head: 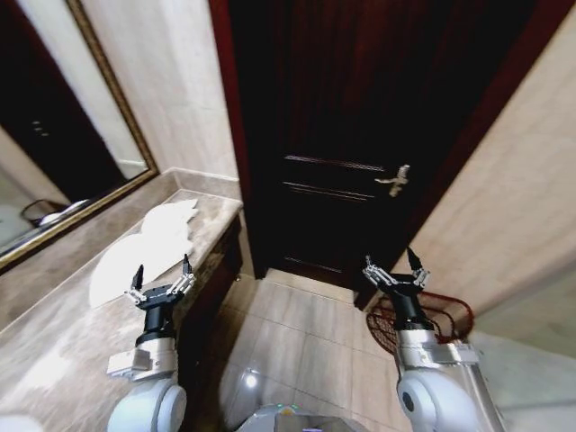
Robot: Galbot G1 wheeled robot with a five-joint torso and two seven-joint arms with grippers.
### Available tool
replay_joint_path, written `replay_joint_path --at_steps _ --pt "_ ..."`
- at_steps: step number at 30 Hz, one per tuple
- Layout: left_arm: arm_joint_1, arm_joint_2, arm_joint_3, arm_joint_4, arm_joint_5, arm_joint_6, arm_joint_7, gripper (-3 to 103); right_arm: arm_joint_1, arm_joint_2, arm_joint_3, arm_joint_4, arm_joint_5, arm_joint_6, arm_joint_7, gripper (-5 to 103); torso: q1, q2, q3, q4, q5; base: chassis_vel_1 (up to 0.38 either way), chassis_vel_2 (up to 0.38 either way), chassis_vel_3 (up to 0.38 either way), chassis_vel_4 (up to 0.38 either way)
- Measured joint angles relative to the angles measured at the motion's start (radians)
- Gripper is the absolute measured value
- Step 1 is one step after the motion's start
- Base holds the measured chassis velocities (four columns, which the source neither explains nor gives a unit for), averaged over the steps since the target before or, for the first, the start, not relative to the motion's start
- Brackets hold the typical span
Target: Discard the used towel into the hamper.
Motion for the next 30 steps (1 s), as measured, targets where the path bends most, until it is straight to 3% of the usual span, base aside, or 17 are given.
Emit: replay_joint_path --at_steps 7,15,21,27,30 --pt "-0.006 0.000 -0.001 0.003 0.002 0.003 -0.022 100 0.008 -0.009 0.003 0.009 0.015 -0.021 -0.009 100 0.000 0.000 0.000 0.0001 0.0000 0.127 0.128 0.121 0.120" --pt "-0.016 0.000 -0.015 0.018 0.015 0.014 -0.045 100 0.025 -0.014 0.021 -0.022 -0.027 0.027 -0.017 100 0.000 0.000 0.000 -0.0001 0.0002 0.056 0.052 0.054 0.050" --pt "-0.041 0.005 -0.019 0.038 -0.033 0.119 -0.051 100 0.025 -0.014 0.017 -0.031 -0.044 0.034 -0.030 100 0.000 0.000 0.000 0.0000 0.0002 0.000 0.000 0.000 0.000" --pt "-0.091 0.064 -0.034 0.067 -0.134 0.206 -0.050 100 0.024 -0.018 0.013 -0.040 -0.054 0.034 -0.038 100 0.000 0.000 0.000 -0.0002 0.0001 0.000 0.000 0.000 0.000" --pt "-0.145 0.129 -0.045 0.087 -0.211 0.280 -0.034 100 0.024 -0.021 0.012 -0.050 -0.062 0.034 -0.042 100 0.000 0.000 0.000 0.0000 0.0000 0.000 0.000 0.000 0.000"
